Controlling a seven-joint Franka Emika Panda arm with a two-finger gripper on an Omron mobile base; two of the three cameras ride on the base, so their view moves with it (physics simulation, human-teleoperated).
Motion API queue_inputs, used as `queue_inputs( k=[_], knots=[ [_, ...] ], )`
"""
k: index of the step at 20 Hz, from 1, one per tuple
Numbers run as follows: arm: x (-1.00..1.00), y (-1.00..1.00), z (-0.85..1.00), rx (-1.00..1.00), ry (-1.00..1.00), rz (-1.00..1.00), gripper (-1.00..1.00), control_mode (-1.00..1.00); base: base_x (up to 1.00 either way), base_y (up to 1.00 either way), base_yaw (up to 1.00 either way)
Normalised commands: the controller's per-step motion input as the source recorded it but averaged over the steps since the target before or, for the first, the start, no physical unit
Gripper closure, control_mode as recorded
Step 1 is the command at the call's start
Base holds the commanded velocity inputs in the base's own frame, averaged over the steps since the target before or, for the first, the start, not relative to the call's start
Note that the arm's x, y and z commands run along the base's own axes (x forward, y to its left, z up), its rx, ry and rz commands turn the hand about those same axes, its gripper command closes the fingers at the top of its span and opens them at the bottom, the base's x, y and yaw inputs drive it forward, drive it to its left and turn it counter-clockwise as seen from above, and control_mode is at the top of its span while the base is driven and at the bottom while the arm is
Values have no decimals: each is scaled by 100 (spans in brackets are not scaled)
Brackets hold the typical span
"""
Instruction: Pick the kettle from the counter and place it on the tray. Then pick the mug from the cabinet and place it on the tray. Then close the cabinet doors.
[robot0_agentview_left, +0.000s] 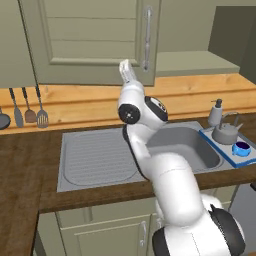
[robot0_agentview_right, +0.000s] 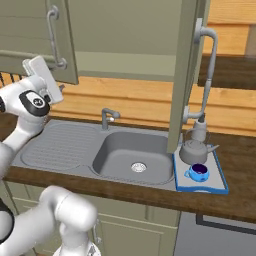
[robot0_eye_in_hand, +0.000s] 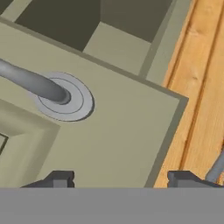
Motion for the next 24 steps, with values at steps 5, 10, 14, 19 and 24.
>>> queue_inputs(
  k=[5, 10, 14, 19, 24],
  knots=[
    [90, 0, 1, 4, 0, 6, -100, -100, 0, 0, 0],
    [84, 0, 0, 2, 2, 7, -100, -100, 0, 0, 0],
    [68, 0, -13, 0, 7, 7, -100, -100, 0, 0, 0],
    [23, 16, -44, 0, 11, 1, -100, -100, 0, 0, 0],
    [-52, 5, -22, 3, 1, 0, -100, -100, 0, 0, 0]
  ],
)
